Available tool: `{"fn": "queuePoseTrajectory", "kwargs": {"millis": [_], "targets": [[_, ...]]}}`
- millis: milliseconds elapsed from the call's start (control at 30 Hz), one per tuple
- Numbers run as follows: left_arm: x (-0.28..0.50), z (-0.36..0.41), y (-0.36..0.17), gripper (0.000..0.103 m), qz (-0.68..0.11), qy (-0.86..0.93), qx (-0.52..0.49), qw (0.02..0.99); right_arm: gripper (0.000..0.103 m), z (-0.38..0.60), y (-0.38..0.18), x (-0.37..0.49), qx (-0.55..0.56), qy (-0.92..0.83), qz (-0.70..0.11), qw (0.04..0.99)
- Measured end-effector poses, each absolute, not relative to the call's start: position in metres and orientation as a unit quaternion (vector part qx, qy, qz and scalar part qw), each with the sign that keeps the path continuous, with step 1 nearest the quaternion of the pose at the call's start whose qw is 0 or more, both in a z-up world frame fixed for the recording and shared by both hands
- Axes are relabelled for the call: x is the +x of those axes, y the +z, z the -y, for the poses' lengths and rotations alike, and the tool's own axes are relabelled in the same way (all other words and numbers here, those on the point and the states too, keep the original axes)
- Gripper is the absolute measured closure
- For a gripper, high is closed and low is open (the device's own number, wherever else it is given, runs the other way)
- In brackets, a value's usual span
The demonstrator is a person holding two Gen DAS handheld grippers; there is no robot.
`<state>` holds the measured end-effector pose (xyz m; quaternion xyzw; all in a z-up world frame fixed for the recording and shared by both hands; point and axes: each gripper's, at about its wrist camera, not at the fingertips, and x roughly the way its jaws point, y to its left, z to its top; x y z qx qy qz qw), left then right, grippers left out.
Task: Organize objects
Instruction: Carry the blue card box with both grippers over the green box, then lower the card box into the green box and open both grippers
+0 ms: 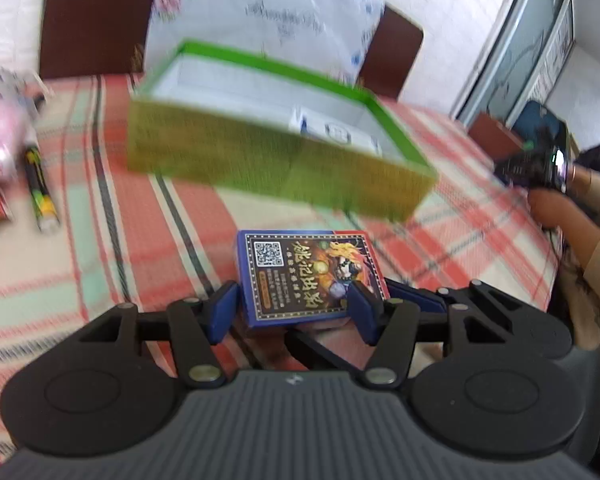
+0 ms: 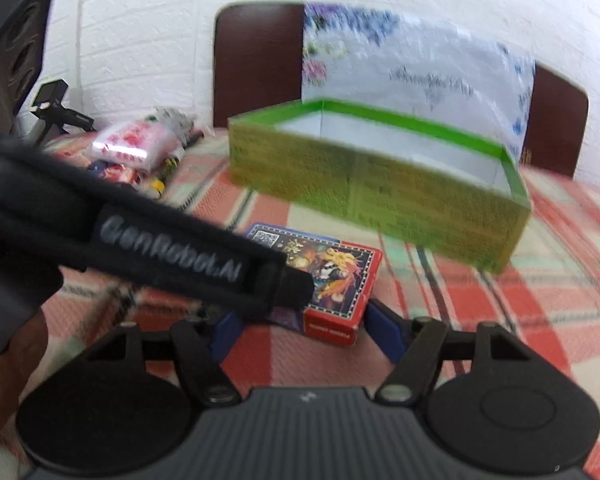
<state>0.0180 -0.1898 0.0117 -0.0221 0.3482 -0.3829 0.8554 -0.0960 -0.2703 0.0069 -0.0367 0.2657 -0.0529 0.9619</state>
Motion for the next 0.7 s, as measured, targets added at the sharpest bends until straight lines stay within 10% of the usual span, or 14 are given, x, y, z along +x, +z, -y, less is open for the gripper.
{"fn": "queuePoseTrajectory", "kwargs": {"millis": [700], "targets": [[0.132, 0.262, 0.061, 0.044, -0.295, -0.337, 0.016, 0.894, 0.028, 0.358, 0.045, 0.064, 0.005, -0.127, -0.256, 0.958]]}}
